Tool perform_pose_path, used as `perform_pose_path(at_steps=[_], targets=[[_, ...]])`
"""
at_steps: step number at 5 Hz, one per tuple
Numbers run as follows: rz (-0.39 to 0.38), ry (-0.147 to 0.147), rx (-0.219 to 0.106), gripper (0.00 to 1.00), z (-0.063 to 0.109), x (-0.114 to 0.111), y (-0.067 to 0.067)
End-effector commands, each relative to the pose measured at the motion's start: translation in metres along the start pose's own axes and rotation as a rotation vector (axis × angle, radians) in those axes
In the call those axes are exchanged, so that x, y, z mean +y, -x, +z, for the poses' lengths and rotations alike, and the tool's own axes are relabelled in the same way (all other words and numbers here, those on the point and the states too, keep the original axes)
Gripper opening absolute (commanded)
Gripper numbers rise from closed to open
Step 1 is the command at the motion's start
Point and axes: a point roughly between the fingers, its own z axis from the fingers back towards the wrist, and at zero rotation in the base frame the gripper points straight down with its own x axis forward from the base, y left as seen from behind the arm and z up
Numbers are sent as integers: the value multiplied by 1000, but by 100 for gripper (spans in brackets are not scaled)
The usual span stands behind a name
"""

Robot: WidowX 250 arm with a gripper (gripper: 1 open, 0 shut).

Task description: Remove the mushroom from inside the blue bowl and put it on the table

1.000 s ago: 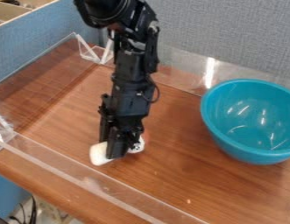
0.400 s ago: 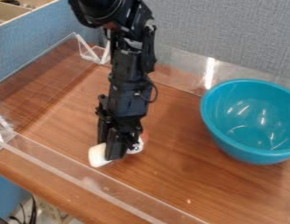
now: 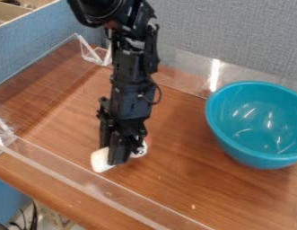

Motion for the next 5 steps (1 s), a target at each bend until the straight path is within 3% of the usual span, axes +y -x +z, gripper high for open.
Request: perform_pose_path(at_steps=[1, 2, 3, 4, 5], targets=[[19, -31, -75, 0, 20, 2, 3], [24, -28, -81, 0, 21, 1, 3], [32, -27, -85, 100, 21, 1, 5], [38, -26, -85, 0, 20, 3, 6], [40, -33, -94, 100, 19, 5, 6]])
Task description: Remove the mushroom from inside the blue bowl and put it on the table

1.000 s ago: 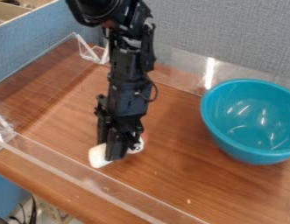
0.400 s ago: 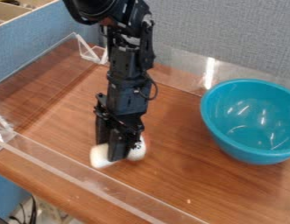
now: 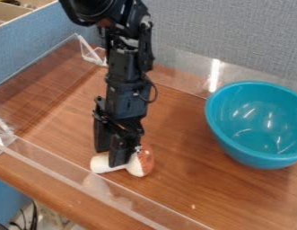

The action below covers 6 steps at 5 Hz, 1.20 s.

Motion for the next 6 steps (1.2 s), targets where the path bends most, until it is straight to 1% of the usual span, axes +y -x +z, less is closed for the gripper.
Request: perform_pose_path(at_steps=[1, 2, 3, 4, 5, 6], targets=[[15, -40, -70, 0, 19, 4, 5], [18, -45, -73, 100, 16, 6, 5], [22, -51, -74, 0, 15, 7, 6], [26, -56, -75, 100, 11, 8, 3], [28, -61, -78, 0, 10, 9, 4], [32, -65, -79, 100, 8, 10, 3]])
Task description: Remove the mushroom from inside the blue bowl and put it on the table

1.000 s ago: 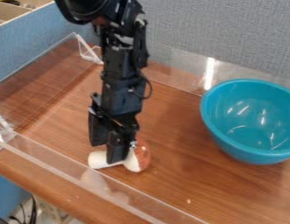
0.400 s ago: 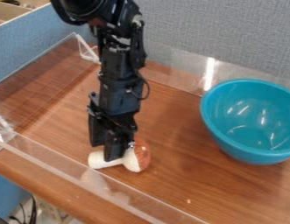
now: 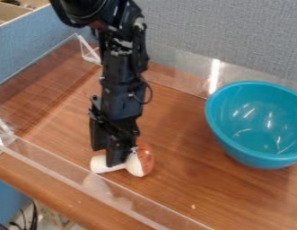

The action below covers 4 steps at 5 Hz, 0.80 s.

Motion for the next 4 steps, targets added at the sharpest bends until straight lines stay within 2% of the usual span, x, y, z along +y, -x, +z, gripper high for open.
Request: perform_pose_path(at_steps=[1, 2, 3, 4], targets=[[15, -22, -36, 0, 8, 5, 3], [19, -26, -36, 100, 5, 6, 2], [20, -31, -38, 0, 6, 7, 3], [24, -35, -36, 100, 3, 8, 2]])
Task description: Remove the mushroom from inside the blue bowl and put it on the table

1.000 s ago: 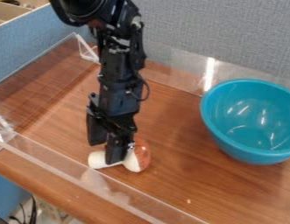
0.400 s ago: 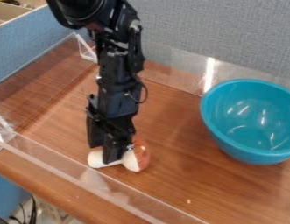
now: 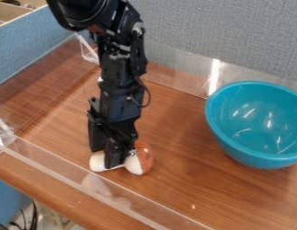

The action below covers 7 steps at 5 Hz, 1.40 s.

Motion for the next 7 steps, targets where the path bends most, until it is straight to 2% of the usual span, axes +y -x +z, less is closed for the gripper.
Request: perform_pose_path(at_steps=[1, 2, 3, 4, 5, 7], targets=[[25, -20, -29, 0, 9, 6, 4], [30, -23, -27, 100, 7, 7, 3], [36, -28, -24, 0, 8, 7, 4], [42, -33, -21, 100, 7, 8, 5], [48, -38, -19, 100, 9, 9, 6], [59, -43, -2, 100, 1, 10, 4]])
